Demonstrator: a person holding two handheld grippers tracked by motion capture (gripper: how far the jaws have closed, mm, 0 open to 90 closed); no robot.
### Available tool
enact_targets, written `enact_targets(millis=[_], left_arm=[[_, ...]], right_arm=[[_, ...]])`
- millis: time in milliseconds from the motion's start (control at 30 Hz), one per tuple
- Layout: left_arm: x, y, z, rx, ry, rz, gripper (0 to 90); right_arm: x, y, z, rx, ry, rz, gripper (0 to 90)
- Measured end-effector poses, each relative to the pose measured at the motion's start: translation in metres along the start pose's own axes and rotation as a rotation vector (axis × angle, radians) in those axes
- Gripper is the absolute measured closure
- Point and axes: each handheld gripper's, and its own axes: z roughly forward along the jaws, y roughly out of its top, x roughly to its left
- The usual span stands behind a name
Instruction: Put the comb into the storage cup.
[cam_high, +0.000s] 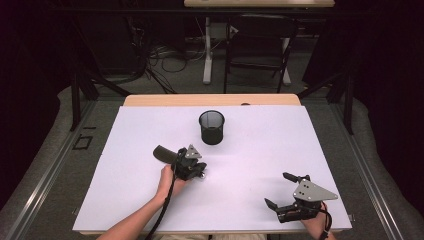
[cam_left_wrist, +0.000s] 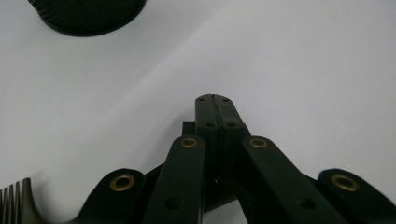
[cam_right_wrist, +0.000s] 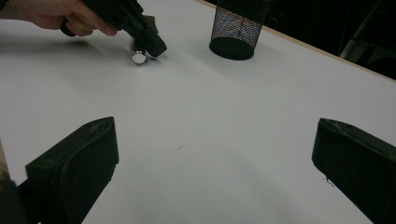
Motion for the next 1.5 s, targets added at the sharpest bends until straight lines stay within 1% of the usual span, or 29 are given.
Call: enact_targets(millis=[100,167,200,300,367,433,667,867,933,1133,1267,1367,1400,1500], left_arm=[[0.000,-0.002,-0.001,0.011,-0.001,-0.001,90.0],[0.000,-0.003,-0.002,0.019,-0.006,0.004,90.0],[-0.001,-0.003,-0.003,0.019,-0.001,0.007,90.0],[-0.002,-0.003,-0.005,0.024,-0.008,0.017,90.0],[-0.003,-0.004,-0.006,0.027,-0.021,0.011,90.0],[-0.002,-0.004,-0.007,0.033,-0.024,0.022,90.0],[-0.001,-0.006,-0.008,0.053,-0.022,0.026,90.0],[0.001,-0.009,-0.014,0.052,-0.020,0.022,90.0],[0.001,-0.010,-0.014,0.053,-0.021,0.018,90.0],[-0.001,-0.011,-0.014,0.076,-0.020,0.042,90.0],[-0.002,-0.012,-0.016,0.072,-0.017,0.043,90.0],[-0.001,-0.013,-0.017,0.079,-0.017,0.042,90.0],[-0.001,-0.014,-0.017,0.075,-0.016,0.034,90.0],[0.001,-0.016,-0.019,0.079,-0.015,0.030,90.0]], right_arm=[[0.000,0.000,0.000,0.001,-0.001,0.000,0.2],[0.000,0.000,0.000,0.003,-0.002,0.000,0.2],[0.000,0.000,0.000,0.003,-0.002,0.001,0.2],[0.000,0.000,0.000,0.004,-0.003,0.000,0.2],[0.000,0.000,0.000,0.004,-0.002,0.001,0.2],[0.000,0.000,-0.001,-0.007,-0.002,0.001,0.1],[0.000,0.000,-0.001,-0.006,-0.004,0.000,0.1],[0.000,0.000,-0.001,-0.007,-0.004,0.000,0.1],[0.000,0.000,-0.001,-0.005,-0.003,0.000,0.1],[0.000,0.000,-0.001,-0.006,-0.003,0.001,0.1],[-0.001,0.000,-0.001,-0.007,-0.004,-0.002,0.1],[0.000,0.000,-0.001,-0.007,-0.002,-0.002,0.1],[0.000,0.000,-0.001,-0.008,-0.003,-0.001,0.1],[-0.001,0.000,0.000,-0.007,-0.003,0.000,0.1]])
